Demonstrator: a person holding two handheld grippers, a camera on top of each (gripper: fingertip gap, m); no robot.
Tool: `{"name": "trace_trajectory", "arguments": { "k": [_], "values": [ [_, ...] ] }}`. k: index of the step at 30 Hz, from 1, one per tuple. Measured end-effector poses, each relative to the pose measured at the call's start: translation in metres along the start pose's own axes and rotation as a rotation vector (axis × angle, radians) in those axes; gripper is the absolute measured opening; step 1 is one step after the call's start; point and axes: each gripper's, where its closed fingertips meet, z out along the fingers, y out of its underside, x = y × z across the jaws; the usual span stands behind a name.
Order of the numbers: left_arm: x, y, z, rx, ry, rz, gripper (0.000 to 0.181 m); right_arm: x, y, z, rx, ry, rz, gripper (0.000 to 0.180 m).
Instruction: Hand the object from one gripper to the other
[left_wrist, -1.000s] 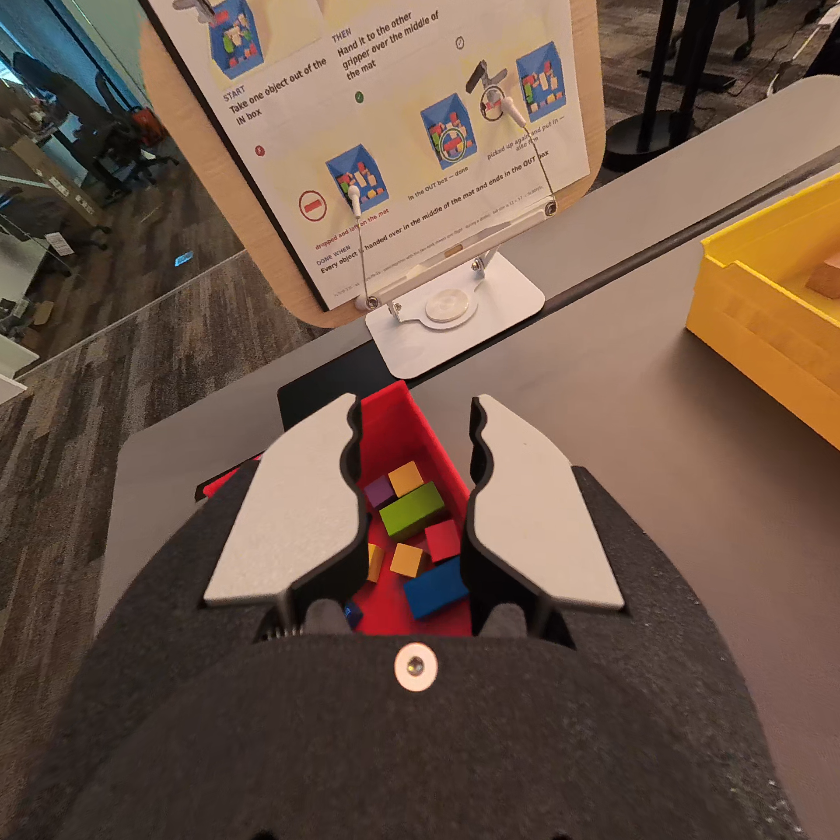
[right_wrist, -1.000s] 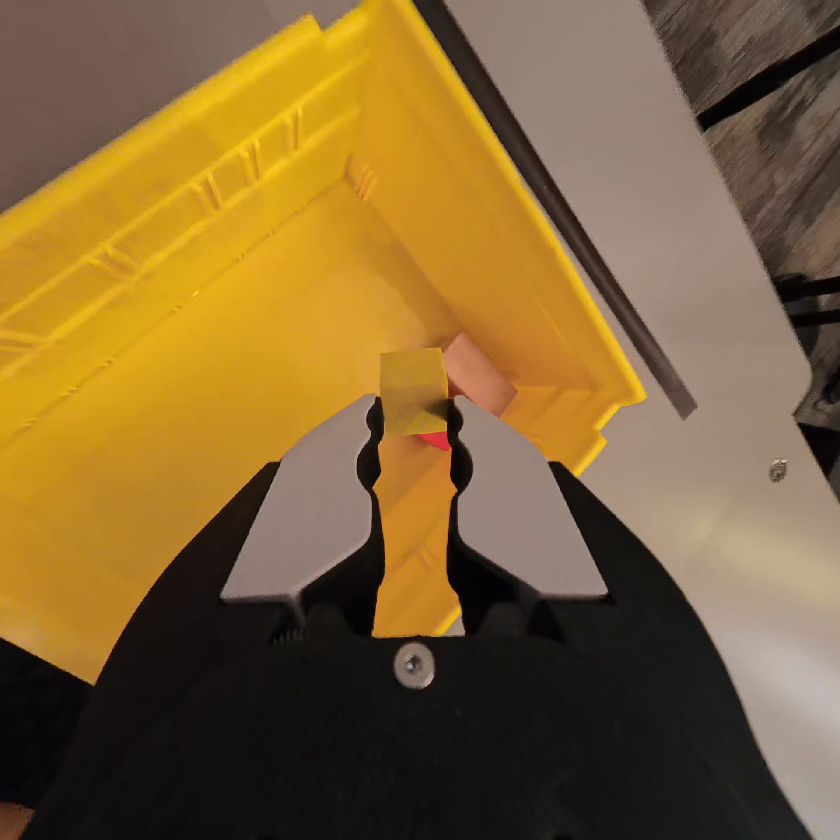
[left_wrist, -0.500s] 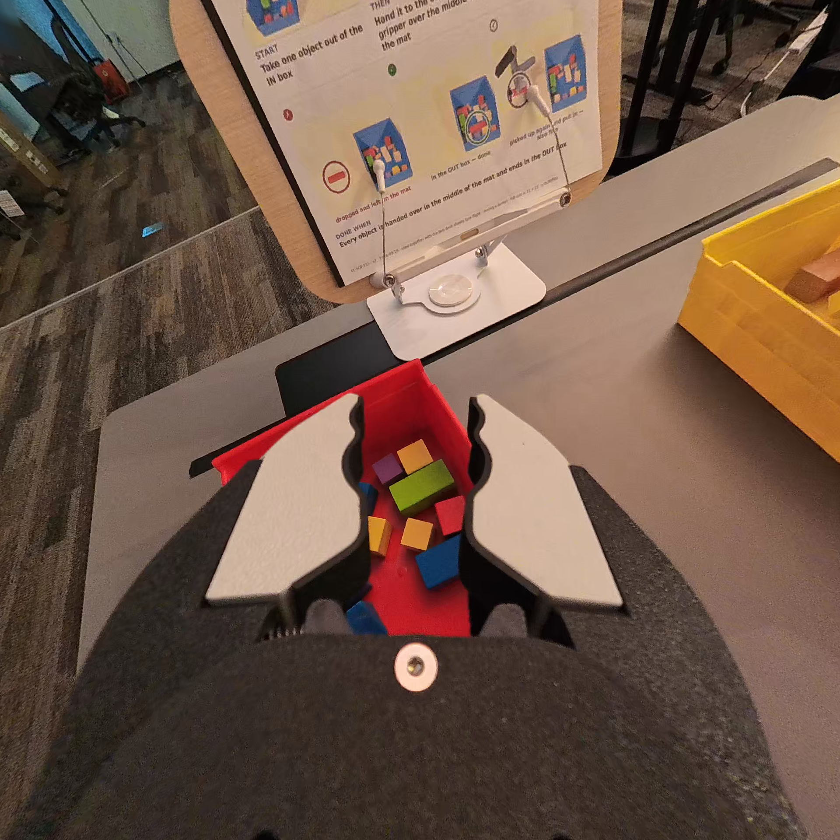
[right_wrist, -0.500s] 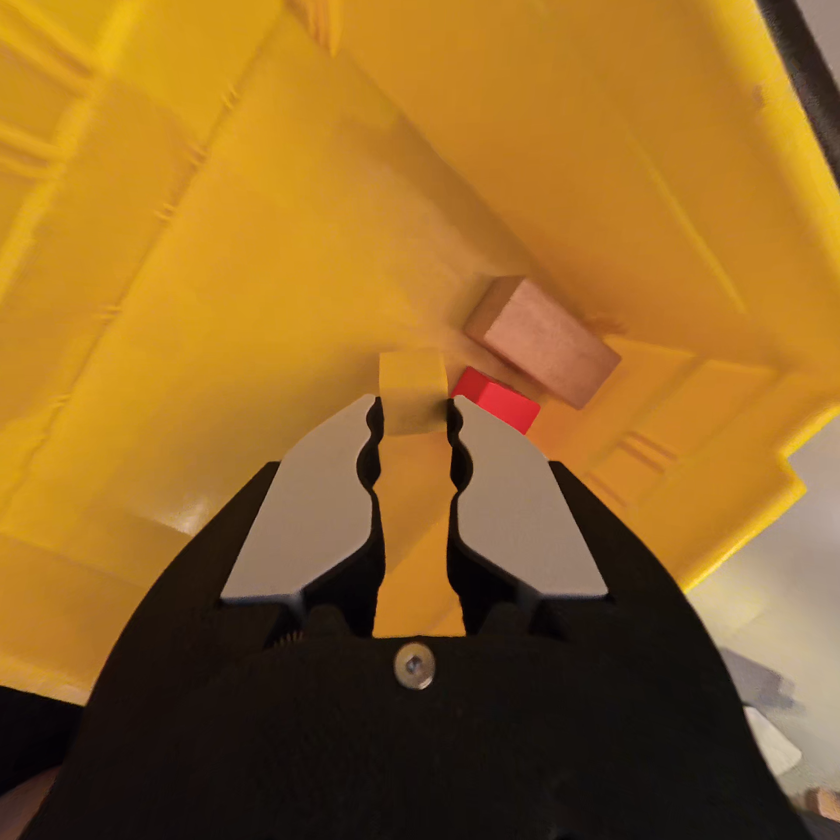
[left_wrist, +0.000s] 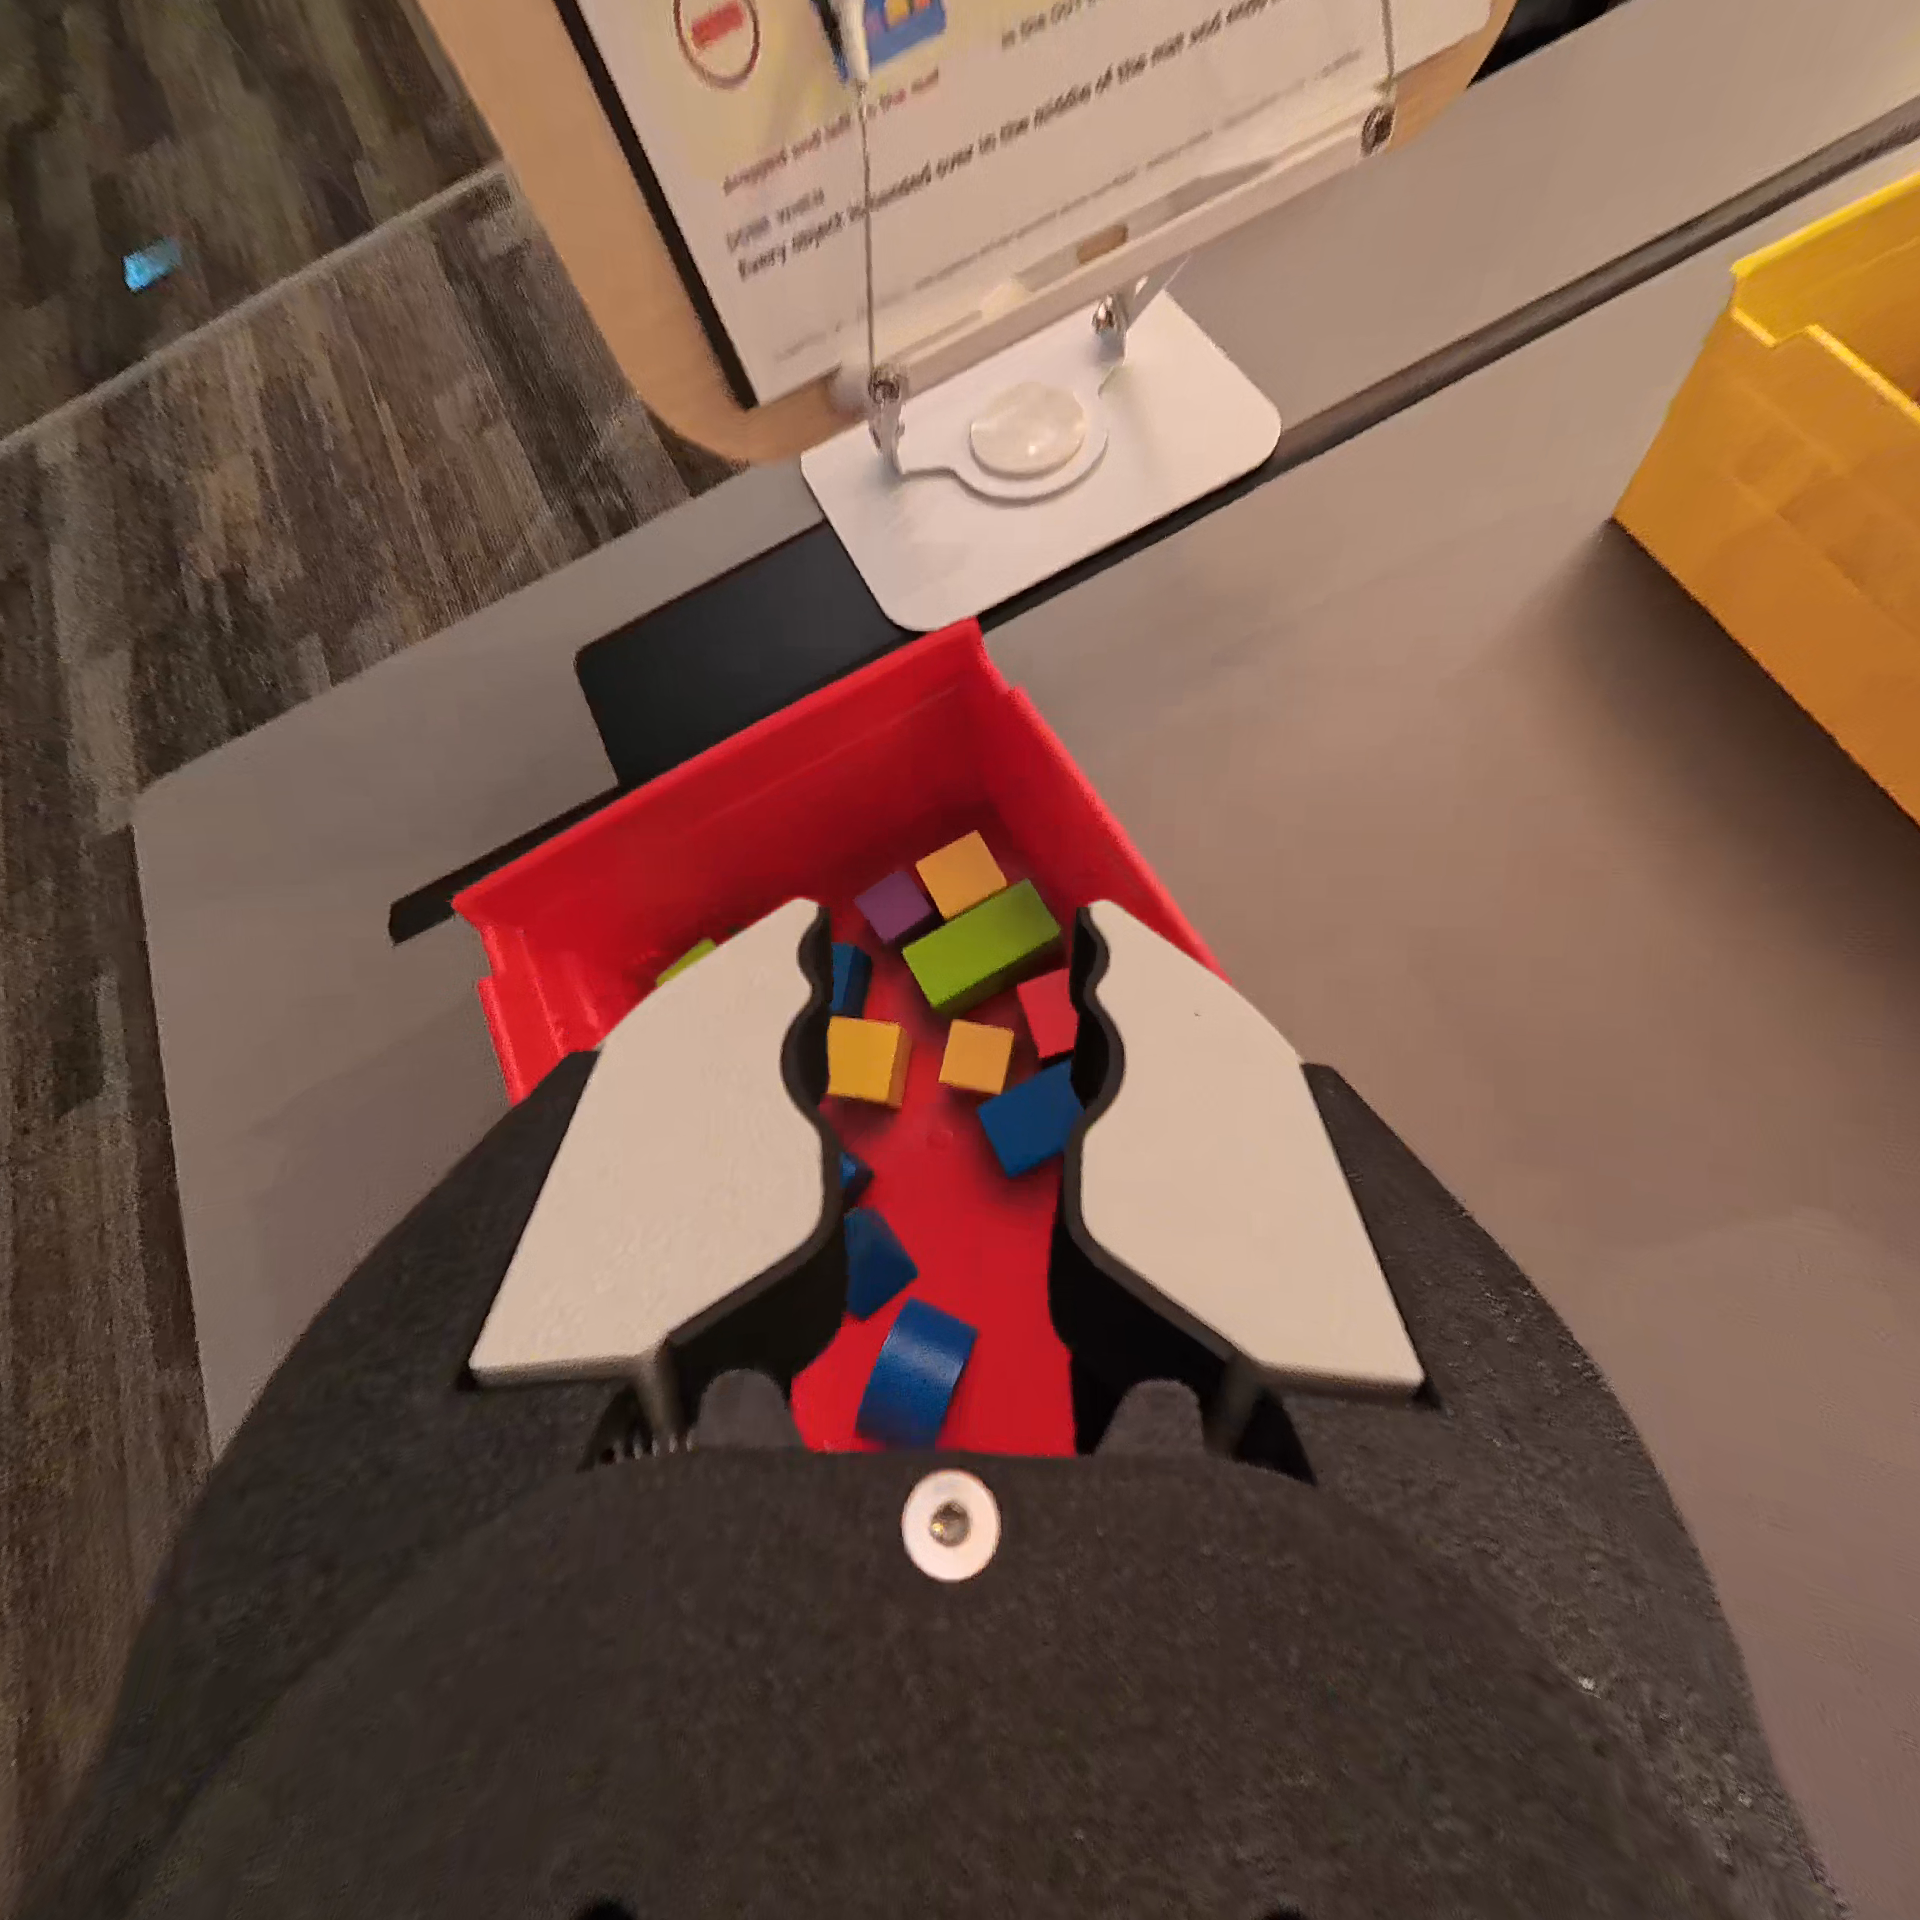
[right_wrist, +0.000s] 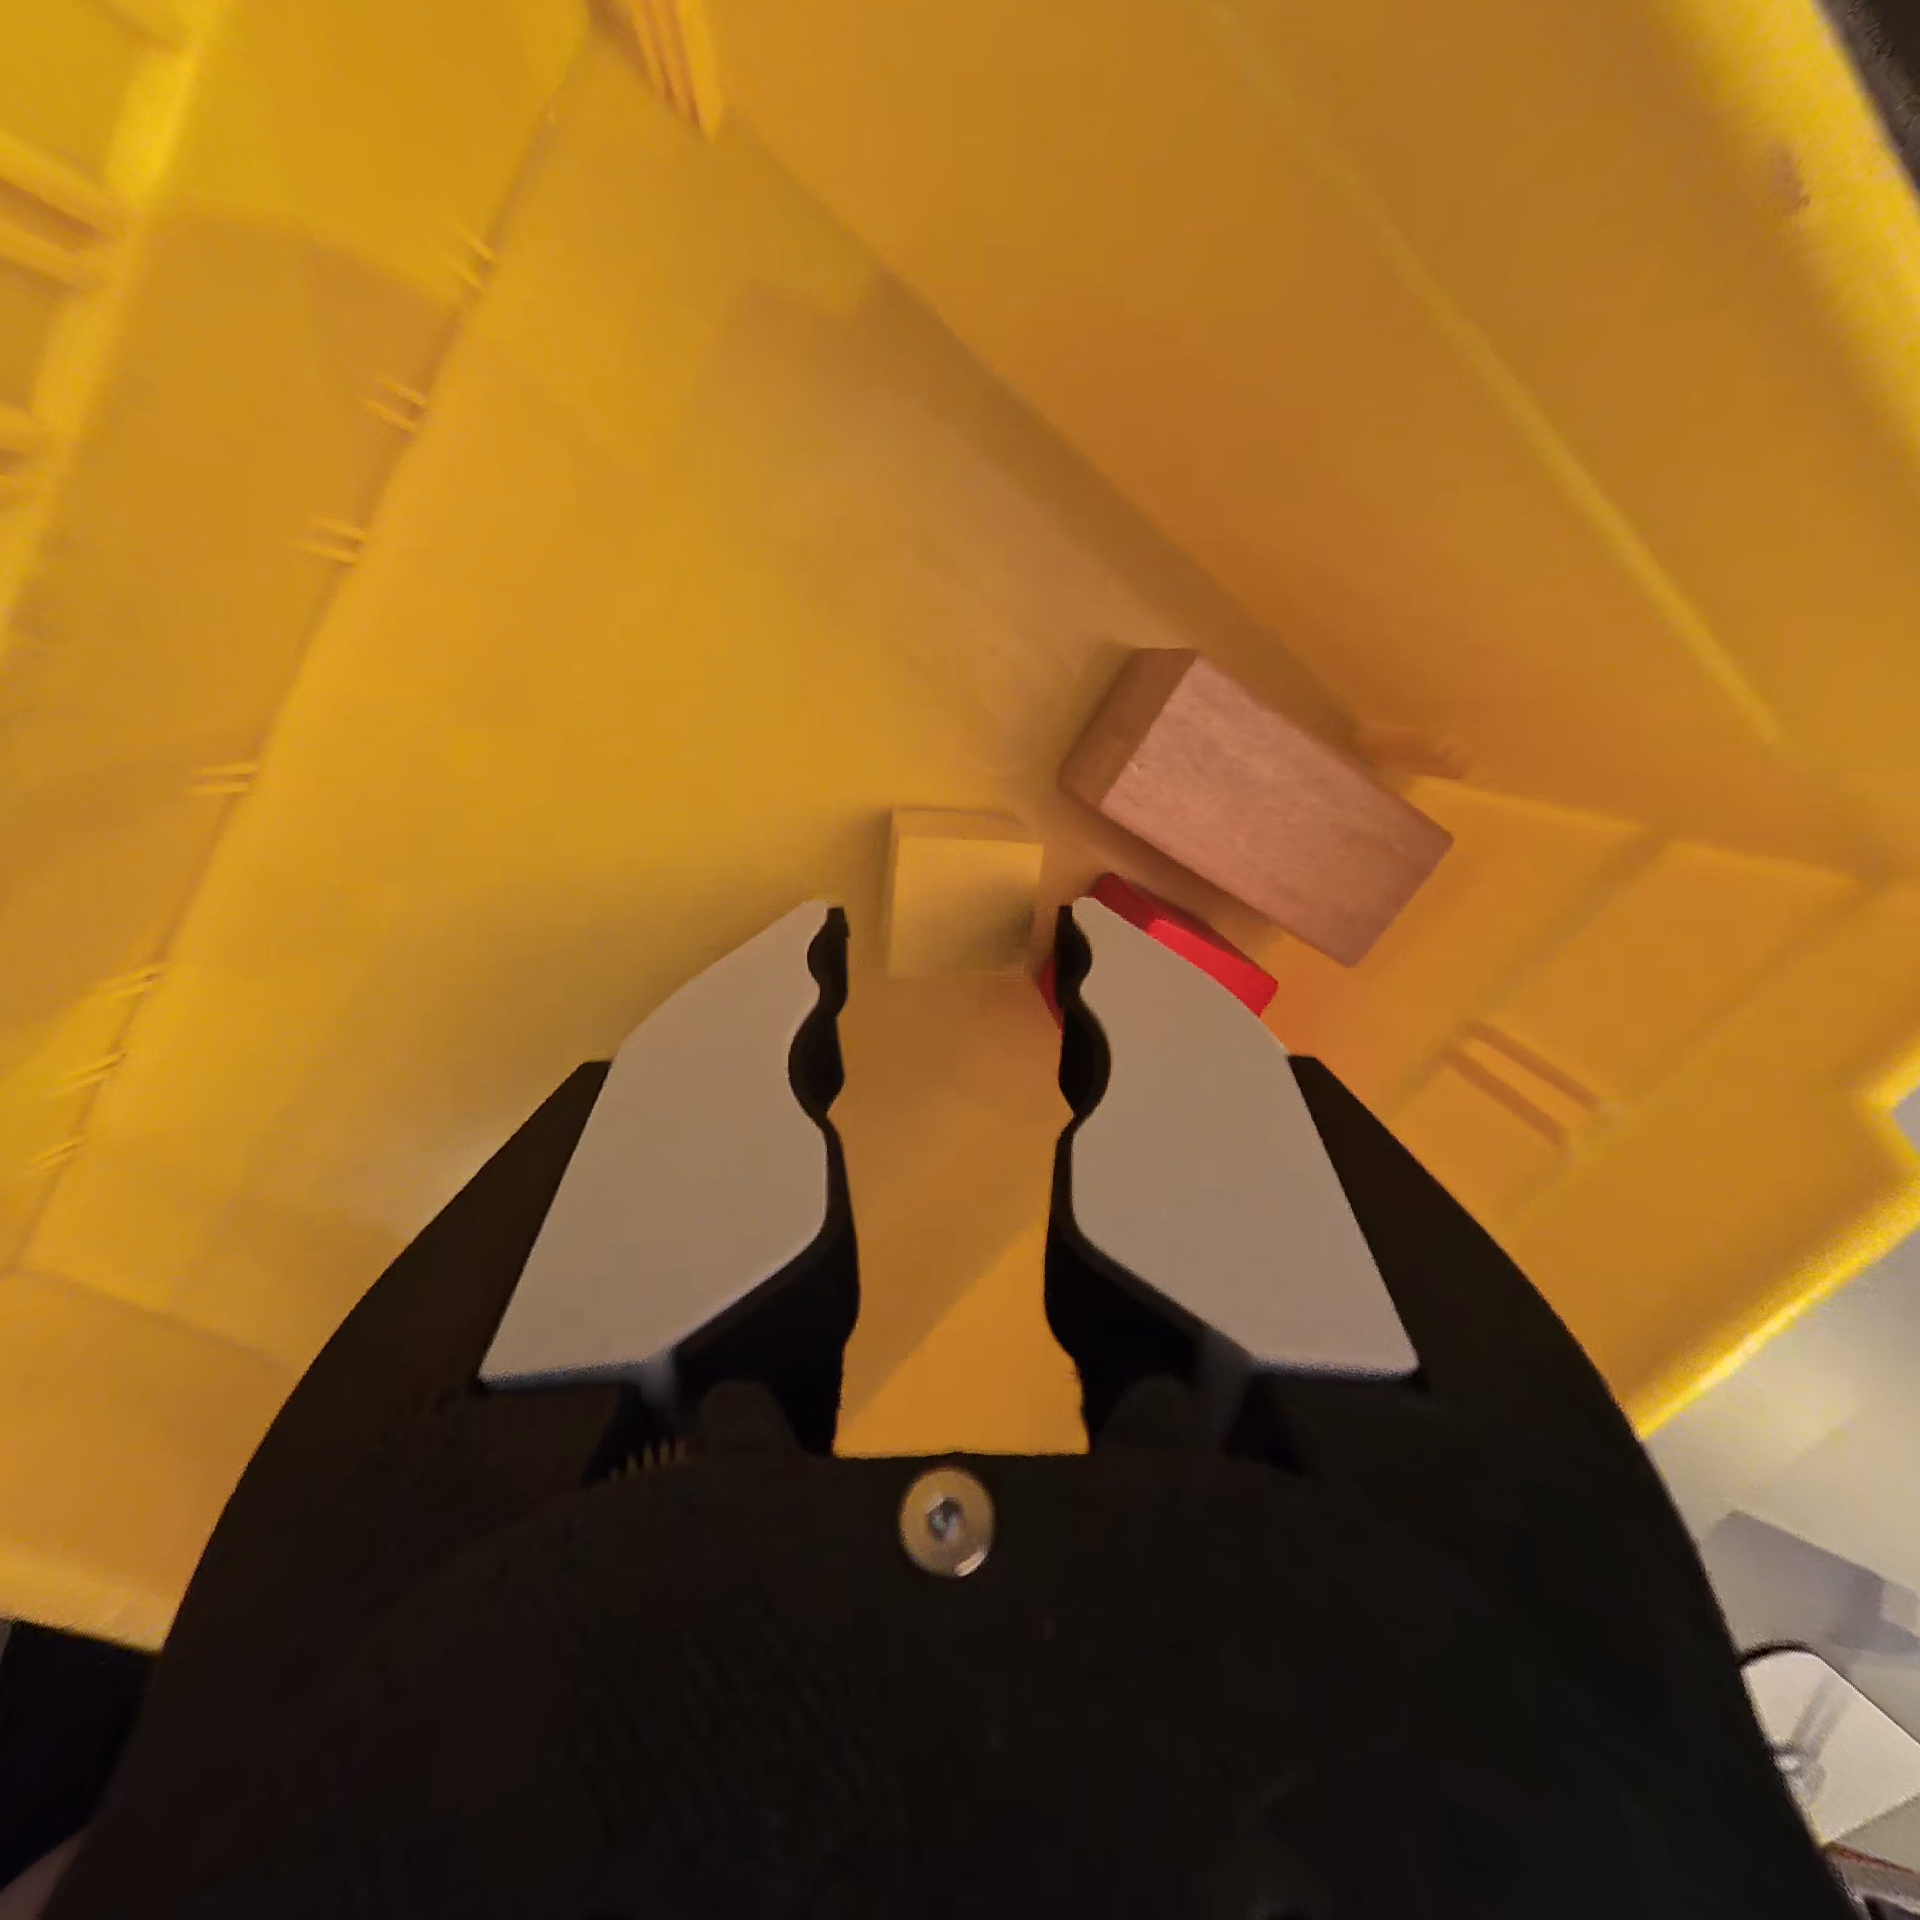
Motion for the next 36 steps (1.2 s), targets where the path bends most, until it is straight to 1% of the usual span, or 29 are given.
{"name": "trace_trajectory", "arguments": {
  "k": [3, 5, 9, 12, 15, 17, 21, 26, 27, 30, 33, 36],
  "values": [
    [-0.01, 0.024, -0.003, -0.099, 0.027, -0.006, 0.043, -0.001, -0.002, -0.015, 0.04, 0.006, -0.02, 0.042],
    [-0.015, 0.049, -0.005, -0.203, 0.058, -0.015, 0.04, -0.002, -0.004, -0.028, 0.074, 0.013, -0.021, 0.042],
    [-0.021, 0.096, 0.0, -0.421, 0.099, -0.066, 0.04, -0.003, -0.009, -0.053, 0.15, 0.041, -0.031, 0.042],
    [-0.019, 0.11, 0.016, -0.499, 0.119, -0.081, 0.04, -0.004, -0.009, -0.063, 0.172, 0.055, -0.037, 0.042],
    [-0.023, 0.133, 0.029, -0.654, 0.062, -0.134, 0.039, -0.003, -0.006, -0.066, 0.166, 0.064, -0.043, 0.042],
    [-0.027, 0.145, 0.038, -0.723, 0.022, -0.168, 0.036, -0.003, -0.005, -0.066, 0.159, 0.063, -0.047, 0.042],
    [-0.032, 0.163, 0.053, -0.813, -0.016, -0.226, 0.036, -0.004, -0.004, -0.064, 0.146, 0.065, -0.06, 0.042],
    [-0.036, 0.178, 0.066, -0.865, -0.016, -0.29, 0.034, -0.005, -0.003, -0.064, 0.139, 0.064, -0.072, 0.042],
    [-0.039, 0.178, 0.067, -0.857, -0.03, -0.295, 0.031, -0.005, -0.003, -0.063, 0.137, 0.064, -0.073, 0.042],
    [-0.041, 0.178, 0.067, -0.856, -0.039, -0.318, 0.031, -0.006, -0.001, -0.062, 0.123, 0.063, -0.081, 0.042],
    [-0.042, 0.176, 0.065, -0.849, -0.046, -0.311, 0.034, -0.007, 0.0, -0.061, 0.111, 0.068, -0.094, 0.042],
    [-0.044, 0.18, 0.063, -0.871, -0.074, -0.313, 0.042, -0.009, 0.0, -0.058, 0.099, 0.06, -0.101, 0.042]
  ]
}}
